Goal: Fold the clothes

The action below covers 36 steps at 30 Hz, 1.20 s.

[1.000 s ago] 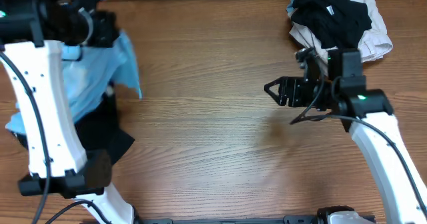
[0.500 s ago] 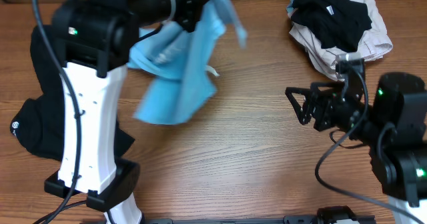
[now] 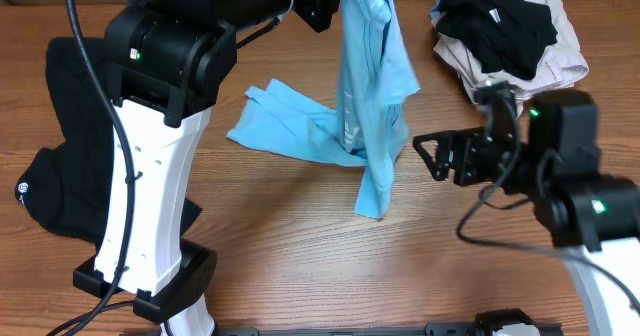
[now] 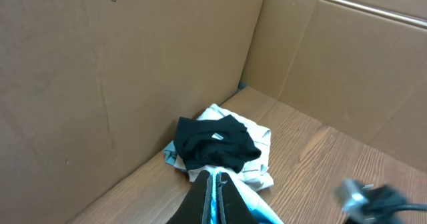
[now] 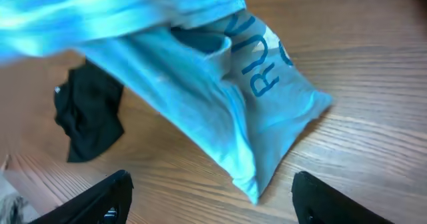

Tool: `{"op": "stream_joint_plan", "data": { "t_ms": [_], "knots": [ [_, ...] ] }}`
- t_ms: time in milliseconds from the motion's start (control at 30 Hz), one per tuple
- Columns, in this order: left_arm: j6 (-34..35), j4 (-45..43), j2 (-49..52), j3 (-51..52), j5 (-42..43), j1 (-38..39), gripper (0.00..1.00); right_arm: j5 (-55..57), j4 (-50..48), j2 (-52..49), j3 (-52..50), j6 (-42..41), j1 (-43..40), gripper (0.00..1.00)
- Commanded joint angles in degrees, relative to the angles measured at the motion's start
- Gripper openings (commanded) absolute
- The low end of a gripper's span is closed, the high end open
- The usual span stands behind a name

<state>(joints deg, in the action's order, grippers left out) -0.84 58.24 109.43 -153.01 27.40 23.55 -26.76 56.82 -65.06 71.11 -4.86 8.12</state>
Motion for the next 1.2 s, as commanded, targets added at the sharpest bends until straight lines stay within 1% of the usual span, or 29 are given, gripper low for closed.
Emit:
{"op": "stream_joint_plan", "data": {
  "t_ms": [0,67,233,333,433,500,567,600,633,767,800,900,1000,1167],
  "knots": [
    [1.31,-0.68,-0.57,-1.29,-0.81,-0.15,0.04,-2.21,-2.29,-4.39,-1.49,3.78,1.36,0.81],
    [1.29,-0.52,-0.59,-1.29,-0.83,-0.22,0.04,-4.94,-4.83,-6.82,-2.51,5.38,2.62,0.81],
    [1.29,0.20,-0.57,-1.29,-1.01,-0.28,0.04,-4.83,-11.34,-11.37,-2.82,5.35,6.80,0.82],
    [1.29,0.20,-0.59,-1.29,-1.01,-0.28,0.04,-3.93,-15.19,-13.81,-2.82,5.31,9.20,0.82],
    [1.29,0.39,-0.59,-1.29,-1.01,-0.31,0.04,-0.61,-18.62,-16.61,-2.82,4.61,11.21,0.80],
    [1.27,0.74,-0.59,-1.29,-1.01,-0.37,0.04,1.79,-20.68,-18.32,-2.82,3.52,11.93,0.74],
    [1.25,1.16,-0.59,-1.29,-1.07,-0.46,0.04,2.91,-22.36,-19.47,-2.82,2.69,12.02,0.70],
    [1.25,1.36,-0.59,-1.29,-1.07,-0.57,0.04,2.99,-23.04,-19.87,-2.82,2.69,12.02,0.63],
    [1.25,1.51,-0.59,-1.29,-1.07,-0.72,0.04,2.99,-23.47,-19.93,-2.82,2.69,12.02,0.56],
    [1.27,1.90,-0.59,-1.29,-1.03,-1.86,0.04,3.63,-23.96,-19.21,-2.80,2.64,12.02,0.09],
    [1.27,1.99,-0.59,-1.29,-1.01,-2.16,0.04,3.63,-23.91,-18.75,-2.80,2.62,12.00,0.04],
    [1.29,2.27,-0.76,-1.29,-0.98,-3.69,0.04,3.85,-23.23,-16.22,-2.58,1.81,12.00,0.04],
    [1.29,2.27,-1.79,-1.38,-1.03,-6.08,0.04,5.20,-20.04,-11.93,-0.72,1.81,12.02,0.04],
    [1.31,1.88,-6.58,-1.40,-1.03,-12.37,0.04,13.55,-11.67,-3.30,6.12,1.84,12.02,0.04]
  ]
}}
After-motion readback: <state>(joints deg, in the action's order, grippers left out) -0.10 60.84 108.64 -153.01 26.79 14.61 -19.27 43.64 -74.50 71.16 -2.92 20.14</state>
